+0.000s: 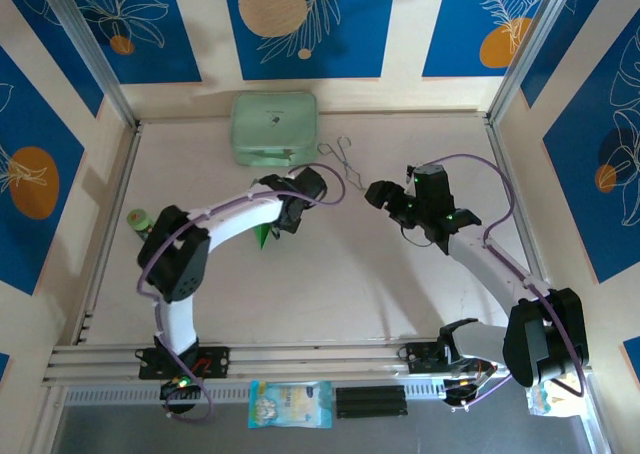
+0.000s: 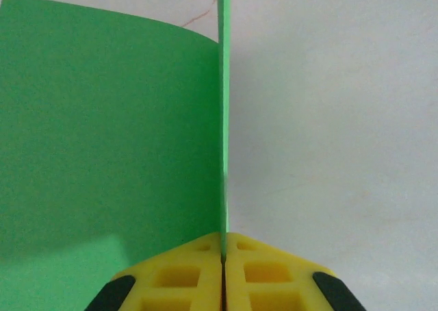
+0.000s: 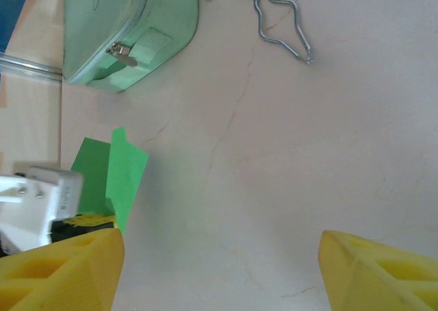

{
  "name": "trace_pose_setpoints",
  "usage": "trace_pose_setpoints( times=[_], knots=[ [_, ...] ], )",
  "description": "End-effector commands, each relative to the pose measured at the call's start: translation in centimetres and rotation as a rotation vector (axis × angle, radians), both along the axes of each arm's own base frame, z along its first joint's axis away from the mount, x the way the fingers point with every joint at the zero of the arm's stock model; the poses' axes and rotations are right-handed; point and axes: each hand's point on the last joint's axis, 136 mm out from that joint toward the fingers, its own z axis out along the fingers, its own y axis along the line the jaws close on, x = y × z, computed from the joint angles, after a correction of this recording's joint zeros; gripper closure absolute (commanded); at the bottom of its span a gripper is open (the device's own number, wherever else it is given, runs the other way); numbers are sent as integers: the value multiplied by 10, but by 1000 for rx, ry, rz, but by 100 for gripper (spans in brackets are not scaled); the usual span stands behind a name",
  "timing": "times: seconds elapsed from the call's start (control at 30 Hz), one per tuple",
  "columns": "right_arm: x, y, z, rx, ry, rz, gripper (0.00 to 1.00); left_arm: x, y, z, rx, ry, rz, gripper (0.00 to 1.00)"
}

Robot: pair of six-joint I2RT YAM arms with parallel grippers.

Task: Fold a paper plane with a square sheet of paper (pick it up from the middle)
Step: Turn over the paper at the center of the table.

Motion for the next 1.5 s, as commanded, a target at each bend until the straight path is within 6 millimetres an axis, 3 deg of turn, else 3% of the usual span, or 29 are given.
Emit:
trace_pose_setpoints(
  times=[0.0, 0.37, 0.73, 0.83, 1.0, 1.27, 1.37, 1.47],
  knots=[
    [-4, -7, -5, -16, 13, -14, 25, 7, 9, 4, 223, -55, -31, 91],
    [-2, -6, -10, 6, 44, -8, 26, 4, -15, -41, 248, -9, -41, 84],
    [-1, -4, -15, 19, 74, -10, 28, -8, -36, -51, 131, 41, -25, 77],
    [-2, -6, -16, 16, 77, -18, 28, -13, -47, -45, 45, 64, -11, 73],
    [-4, -14, -13, 14, 46, -52, 25, -31, -76, -18, -180, 158, -25, 60],
    [-6, -19, -19, 17, 79, -80, 24, -75, -126, 19, -607, 358, -103, 46],
    [-5, -20, -20, 19, 97, -93, 24, -72, -120, 31, -724, 336, -80, 44],
    [-6, -12, -16, 46, 105, -58, 25, -54, -91, 31, -775, 280, -9, 40]
  ],
)
